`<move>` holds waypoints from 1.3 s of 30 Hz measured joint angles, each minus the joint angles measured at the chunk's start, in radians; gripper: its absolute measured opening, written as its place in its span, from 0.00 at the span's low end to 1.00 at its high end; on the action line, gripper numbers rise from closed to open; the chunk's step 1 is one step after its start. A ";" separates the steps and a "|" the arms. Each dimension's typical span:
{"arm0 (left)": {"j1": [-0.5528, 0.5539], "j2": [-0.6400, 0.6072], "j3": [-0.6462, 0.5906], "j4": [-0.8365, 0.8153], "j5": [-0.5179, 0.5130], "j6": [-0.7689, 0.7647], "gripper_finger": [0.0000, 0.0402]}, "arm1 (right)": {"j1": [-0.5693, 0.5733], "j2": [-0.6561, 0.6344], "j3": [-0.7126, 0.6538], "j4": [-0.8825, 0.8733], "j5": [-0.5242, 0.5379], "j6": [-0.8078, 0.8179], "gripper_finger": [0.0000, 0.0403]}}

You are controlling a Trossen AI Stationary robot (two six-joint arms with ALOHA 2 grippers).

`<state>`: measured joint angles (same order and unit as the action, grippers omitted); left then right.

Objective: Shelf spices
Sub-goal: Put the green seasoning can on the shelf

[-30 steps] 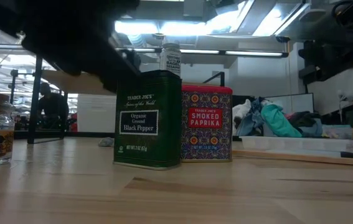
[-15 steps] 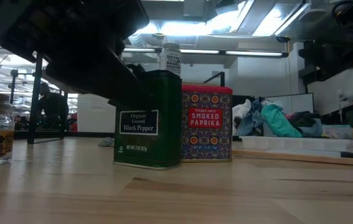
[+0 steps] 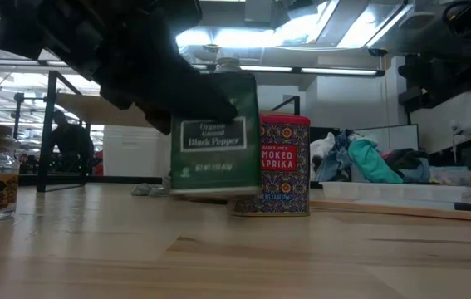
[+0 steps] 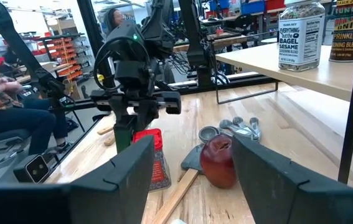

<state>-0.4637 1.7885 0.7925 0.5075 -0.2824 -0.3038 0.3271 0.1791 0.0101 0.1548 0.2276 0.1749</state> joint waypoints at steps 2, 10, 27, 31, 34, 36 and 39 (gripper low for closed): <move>-0.001 -0.001 0.003 0.005 -0.007 -0.016 0.25 | 0.000 0.000 0.000 0.000 0.000 0.000 0.55; 0.003 -0.109 0.012 -0.007 -0.084 0.065 0.25 | 0.000 0.000 0.000 0.001 0.002 -0.048 0.55; 0.172 -0.676 0.013 -0.436 -0.384 0.362 0.25 | 0.000 0.000 0.000 0.001 0.233 -0.100 0.55; 0.311 -0.750 0.013 -0.538 -0.369 0.382 0.25 | 0.000 0.000 0.000 0.001 0.233 -0.100 0.55; 0.433 -0.785 0.013 -0.598 -0.282 0.388 0.25 | 0.000 0.000 0.000 0.001 0.233 -0.099 0.55; 0.521 -0.802 0.013 -0.617 -0.192 0.389 0.25 | 0.000 0.000 0.000 0.001 0.233 -0.099 0.55; 0.645 -0.808 0.013 -0.641 -0.043 0.385 0.25 | 0.000 0.000 0.000 0.000 0.233 -0.099 0.55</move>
<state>0.1810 0.9806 0.8059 -0.1338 -0.3251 0.0814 0.3267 0.1791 0.0101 0.1552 0.4606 0.0757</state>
